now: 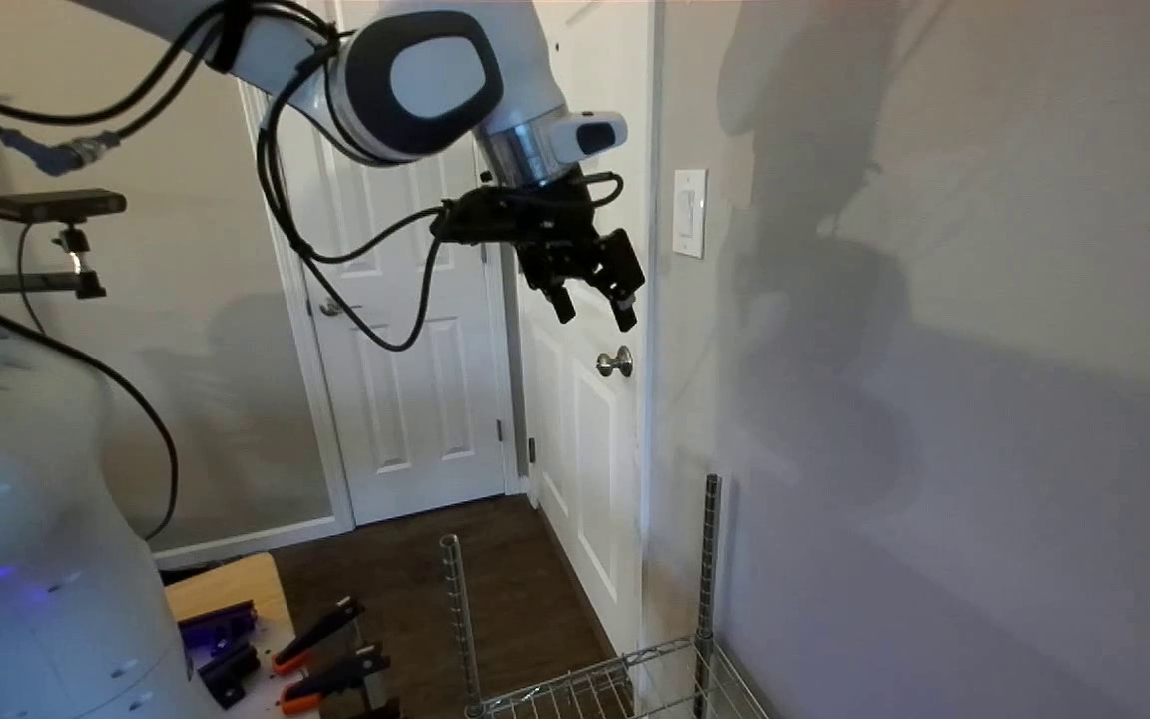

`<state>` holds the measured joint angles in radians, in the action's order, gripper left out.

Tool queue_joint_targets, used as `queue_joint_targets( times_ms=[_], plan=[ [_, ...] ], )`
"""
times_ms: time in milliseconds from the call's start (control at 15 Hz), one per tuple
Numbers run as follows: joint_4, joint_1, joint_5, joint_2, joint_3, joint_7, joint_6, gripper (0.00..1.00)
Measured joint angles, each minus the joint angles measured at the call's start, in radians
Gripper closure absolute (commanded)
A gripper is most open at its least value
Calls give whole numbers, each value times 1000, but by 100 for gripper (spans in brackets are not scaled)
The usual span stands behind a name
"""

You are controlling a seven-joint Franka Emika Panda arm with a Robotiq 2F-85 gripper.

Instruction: Turn on the light switch on the wall

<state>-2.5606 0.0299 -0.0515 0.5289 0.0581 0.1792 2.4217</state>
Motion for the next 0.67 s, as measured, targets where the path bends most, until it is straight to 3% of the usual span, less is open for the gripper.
queue_joint_targets(
  times_ms=[267, 667],
  plan=[
    [-59, 86, -156, 8, -81, -169, 114, 0],
    [-77, 175, -286, 13, -162, -335, 131, 0]
  ],
)
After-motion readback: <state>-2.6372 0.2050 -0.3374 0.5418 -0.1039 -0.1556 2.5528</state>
